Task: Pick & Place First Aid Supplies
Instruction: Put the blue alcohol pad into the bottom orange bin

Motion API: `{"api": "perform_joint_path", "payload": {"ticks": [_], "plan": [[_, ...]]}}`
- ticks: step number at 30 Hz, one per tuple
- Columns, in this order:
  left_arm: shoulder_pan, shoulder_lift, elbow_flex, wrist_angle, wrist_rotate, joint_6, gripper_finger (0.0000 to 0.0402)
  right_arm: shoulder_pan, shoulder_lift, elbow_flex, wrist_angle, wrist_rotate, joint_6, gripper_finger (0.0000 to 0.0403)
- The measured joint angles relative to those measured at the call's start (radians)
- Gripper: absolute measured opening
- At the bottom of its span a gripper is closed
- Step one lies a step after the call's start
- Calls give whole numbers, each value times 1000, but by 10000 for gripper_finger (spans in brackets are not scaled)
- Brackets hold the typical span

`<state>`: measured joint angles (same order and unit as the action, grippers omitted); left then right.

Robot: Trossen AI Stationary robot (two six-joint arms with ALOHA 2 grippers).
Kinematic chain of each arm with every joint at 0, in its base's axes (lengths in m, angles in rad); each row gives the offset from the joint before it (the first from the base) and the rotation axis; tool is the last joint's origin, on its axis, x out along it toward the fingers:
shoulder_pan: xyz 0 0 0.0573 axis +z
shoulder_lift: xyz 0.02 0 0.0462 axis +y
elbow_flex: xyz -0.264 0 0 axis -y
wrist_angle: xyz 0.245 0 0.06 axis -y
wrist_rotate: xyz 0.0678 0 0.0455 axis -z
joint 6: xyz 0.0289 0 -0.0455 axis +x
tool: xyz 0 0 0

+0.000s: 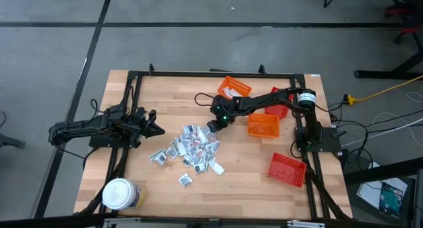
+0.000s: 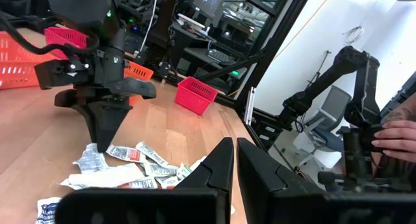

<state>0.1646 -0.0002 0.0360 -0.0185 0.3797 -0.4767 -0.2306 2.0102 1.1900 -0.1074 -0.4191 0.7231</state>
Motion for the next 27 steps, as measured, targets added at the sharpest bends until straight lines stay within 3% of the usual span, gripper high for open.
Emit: {"api": "perform_joint_path", "payload": {"ticks": [10,20,27], "plan": [[0,0,0,0,0,0,15,22,-76,0,-25,81,-168,4],[0,0,0,0,0,0,15,68,-274,1,-285,356,-456,2],[0,0,0,0,0,0,16,117,-429,1,-498,555,-570,1]]}}
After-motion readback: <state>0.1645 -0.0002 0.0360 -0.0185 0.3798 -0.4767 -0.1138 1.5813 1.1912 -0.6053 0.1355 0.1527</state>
